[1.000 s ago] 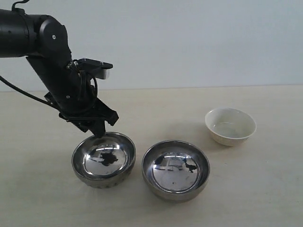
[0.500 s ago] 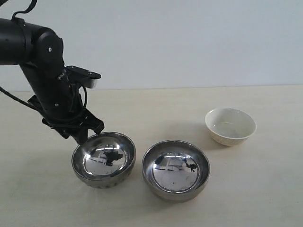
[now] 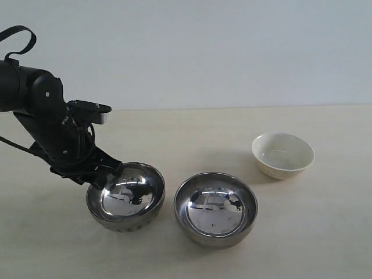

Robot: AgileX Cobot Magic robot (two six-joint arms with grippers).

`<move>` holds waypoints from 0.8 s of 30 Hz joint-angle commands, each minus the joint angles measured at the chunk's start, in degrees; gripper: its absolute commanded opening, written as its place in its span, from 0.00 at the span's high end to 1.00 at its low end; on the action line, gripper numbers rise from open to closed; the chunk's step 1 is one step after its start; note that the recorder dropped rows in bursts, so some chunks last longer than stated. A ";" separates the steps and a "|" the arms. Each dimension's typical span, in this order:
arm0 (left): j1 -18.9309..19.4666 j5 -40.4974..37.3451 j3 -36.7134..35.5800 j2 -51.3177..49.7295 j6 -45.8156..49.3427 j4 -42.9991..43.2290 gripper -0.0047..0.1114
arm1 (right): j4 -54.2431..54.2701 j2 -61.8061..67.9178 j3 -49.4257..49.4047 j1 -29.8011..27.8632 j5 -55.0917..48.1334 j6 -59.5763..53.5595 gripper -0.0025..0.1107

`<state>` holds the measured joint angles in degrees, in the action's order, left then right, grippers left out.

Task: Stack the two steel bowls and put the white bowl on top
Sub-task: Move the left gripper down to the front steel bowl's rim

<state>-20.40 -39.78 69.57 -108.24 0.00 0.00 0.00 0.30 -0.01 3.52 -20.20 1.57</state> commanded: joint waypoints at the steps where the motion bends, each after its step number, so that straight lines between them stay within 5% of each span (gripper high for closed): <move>1: 0.16 0.78 -0.26 -0.10 -0.46 -1.68 0.61 | 0.00 -0.30 0.01 -0.11 0.64 -0.21 0.98; 24: 0.16 1.43 -0.26 -4.25 -0.46 -2.09 0.61 | 0.00 -0.30 0.01 -0.11 0.64 -0.21 0.98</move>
<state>-20.40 -38.96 69.57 -112.51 0.00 -1.48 0.00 0.30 -0.01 3.52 -20.20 1.57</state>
